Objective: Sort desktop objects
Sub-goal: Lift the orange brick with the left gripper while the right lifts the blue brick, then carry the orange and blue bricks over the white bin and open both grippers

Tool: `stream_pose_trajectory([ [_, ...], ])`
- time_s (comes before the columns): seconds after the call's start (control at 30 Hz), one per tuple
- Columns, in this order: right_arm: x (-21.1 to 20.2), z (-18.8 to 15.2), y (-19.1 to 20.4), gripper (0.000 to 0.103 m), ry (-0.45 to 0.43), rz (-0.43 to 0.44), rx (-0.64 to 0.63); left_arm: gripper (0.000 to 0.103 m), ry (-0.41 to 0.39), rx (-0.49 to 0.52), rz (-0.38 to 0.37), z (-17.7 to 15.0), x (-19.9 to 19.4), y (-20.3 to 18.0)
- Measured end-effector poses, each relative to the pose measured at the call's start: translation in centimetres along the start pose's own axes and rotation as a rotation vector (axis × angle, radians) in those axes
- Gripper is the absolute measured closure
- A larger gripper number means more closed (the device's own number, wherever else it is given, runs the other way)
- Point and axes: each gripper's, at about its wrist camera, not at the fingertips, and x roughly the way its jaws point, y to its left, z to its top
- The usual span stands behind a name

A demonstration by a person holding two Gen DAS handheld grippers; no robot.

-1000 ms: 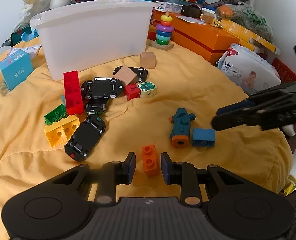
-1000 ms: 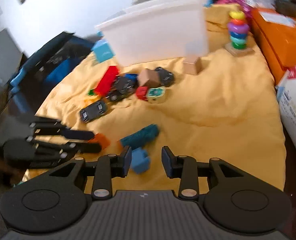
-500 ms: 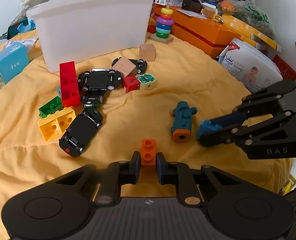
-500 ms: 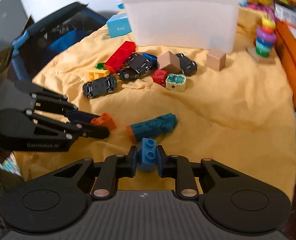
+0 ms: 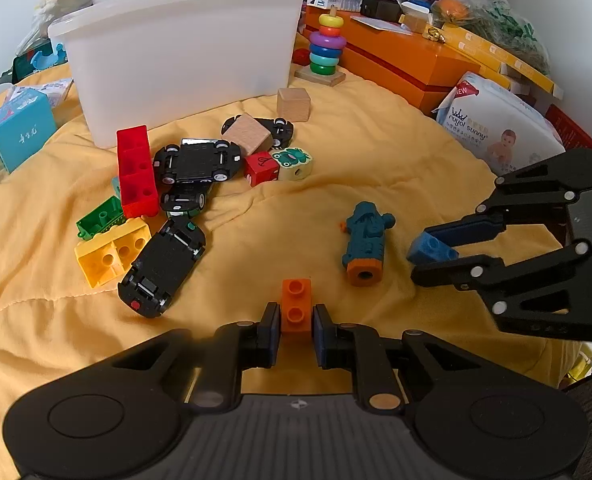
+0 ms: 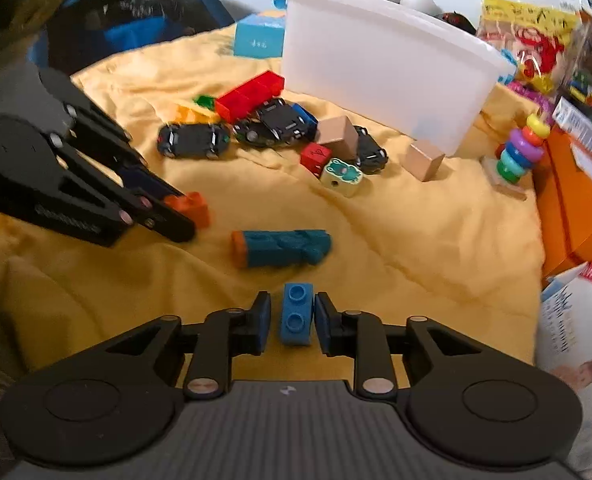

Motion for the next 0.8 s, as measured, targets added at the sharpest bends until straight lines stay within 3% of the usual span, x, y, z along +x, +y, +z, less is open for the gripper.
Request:
stream_pose_trajectory([
  [0.1,-0.6,0.0,-1.3,0.075,-0.020,0.074,0.125,0.082,-0.001,-0.002,0.000,0.0,0.0,0.0],
  [0.2,-0.8,-0.1,-2.3,0.074,-0.036,0.082,0.226,0.082,-0.002,-0.002,0.000,-0.1,0.0,0.0],
  [0.43,-0.7,-0.3,-1.5,0.072,-0.022,0.072,0.147,0.085,-0.002,0.002,0.003,-0.1,0.1,0.0],
  [0.57,0.6,-0.9,-1.7,0.074,0.031,0.055,0.175,0.086,-0.001,0.005,-0.001,0.1,-0.1,0.0],
  [0.63,0.4,-0.9,-1.9,0.086,0.028,0.070,0.181,0.086,-0.030,0.006,-0.004,0.5,-1.1,0.0],
  [0.8,-0.6,1.3,-2.5,0.086,-0.022,0.055,0.141,0.086,-0.175,-0.031,0.006,3.7,-4.8,0.8],
])
